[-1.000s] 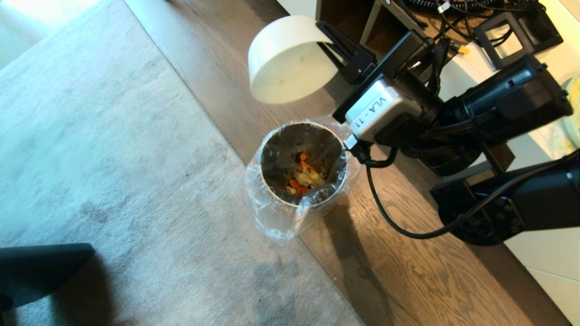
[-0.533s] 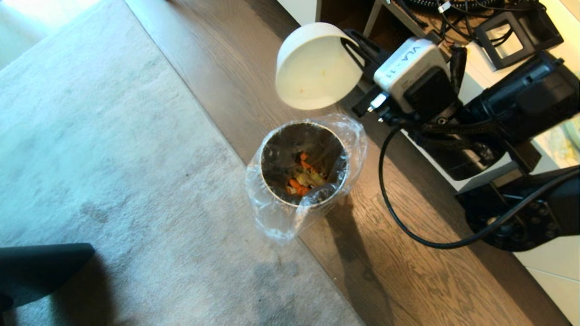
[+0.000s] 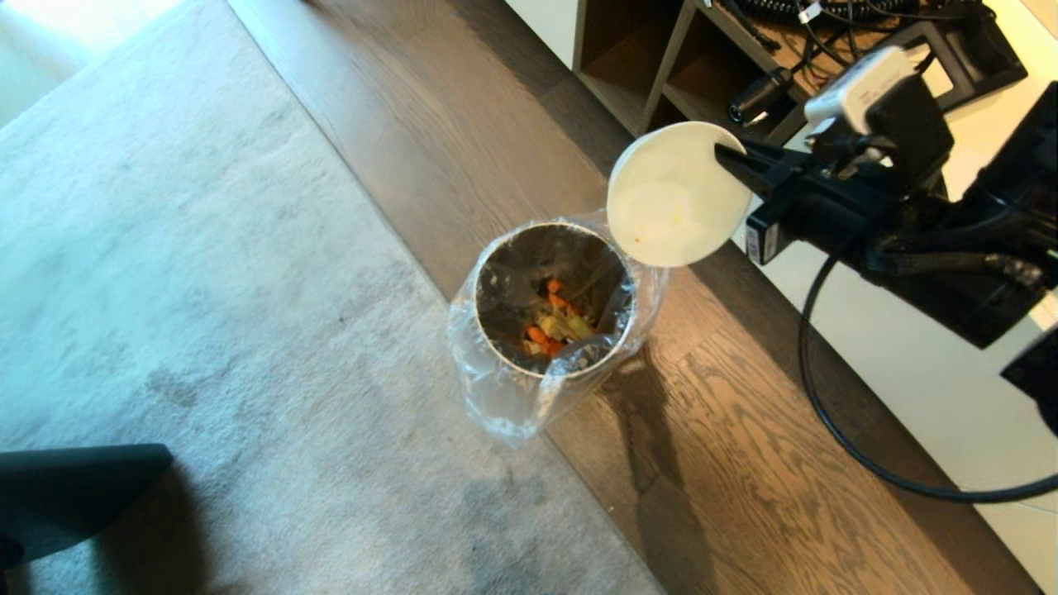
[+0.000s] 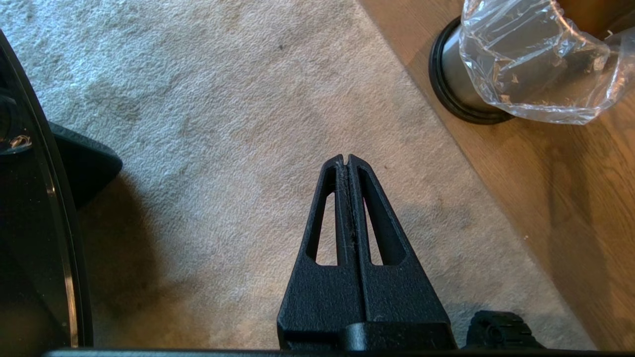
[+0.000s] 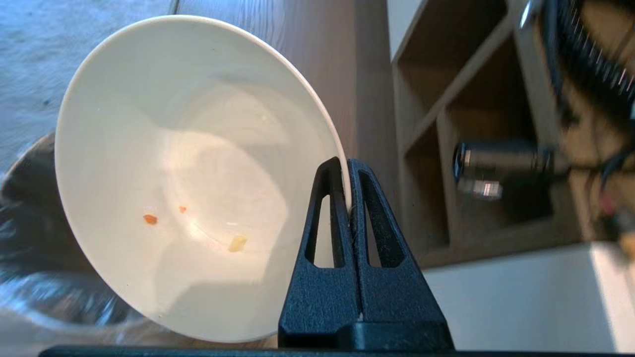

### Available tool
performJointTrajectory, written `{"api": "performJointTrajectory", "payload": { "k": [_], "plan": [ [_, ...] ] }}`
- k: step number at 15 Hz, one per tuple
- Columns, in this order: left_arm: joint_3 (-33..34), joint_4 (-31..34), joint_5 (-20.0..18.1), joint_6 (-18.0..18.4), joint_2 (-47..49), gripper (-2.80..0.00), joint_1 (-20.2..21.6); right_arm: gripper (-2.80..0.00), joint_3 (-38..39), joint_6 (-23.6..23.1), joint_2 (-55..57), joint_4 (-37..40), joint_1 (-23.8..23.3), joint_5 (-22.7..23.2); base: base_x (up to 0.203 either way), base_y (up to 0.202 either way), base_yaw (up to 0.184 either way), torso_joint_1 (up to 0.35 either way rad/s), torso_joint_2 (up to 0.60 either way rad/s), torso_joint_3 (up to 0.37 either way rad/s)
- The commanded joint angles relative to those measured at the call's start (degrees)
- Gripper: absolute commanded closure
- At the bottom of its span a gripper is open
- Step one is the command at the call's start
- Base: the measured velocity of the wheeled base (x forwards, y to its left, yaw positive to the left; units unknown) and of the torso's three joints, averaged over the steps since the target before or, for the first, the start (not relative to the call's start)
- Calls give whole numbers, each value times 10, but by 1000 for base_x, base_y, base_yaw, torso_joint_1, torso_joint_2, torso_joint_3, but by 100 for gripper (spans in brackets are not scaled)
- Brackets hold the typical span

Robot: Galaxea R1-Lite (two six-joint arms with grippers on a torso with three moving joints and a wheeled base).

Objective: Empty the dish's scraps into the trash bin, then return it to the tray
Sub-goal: Put the bowl back to the table

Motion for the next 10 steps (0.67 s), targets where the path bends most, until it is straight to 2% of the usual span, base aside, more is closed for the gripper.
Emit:
{"api": "performJointTrajectory", "payload": {
  "k": [1,3,4,5,8,10],
  "plan": [
    [0,0,0,0,0,0,0,0,21,90,-65,89,-30,-1,0,0,0,0,0,0],
    [0,0,0,0,0,0,0,0,39,174,-94,151,-47,-1,0,0,0,0,0,0],
    [0,0,0,0,0,0,0,0,53,200,-107,183,-59,-3,0,0,0,0,0,0],
    [0,0,0,0,0,0,0,0,70,218,-116,203,-68,-13,0,0,0,0,0,0],
    [0,0,0,0,0,0,0,0,101,283,-125,212,-74,-85,0,0,0,0,0,0],
    [0,0,0,0,0,0,0,0,123,307,-141,214,-91,-97,0,0,0,0,0,0]
  ]
}}
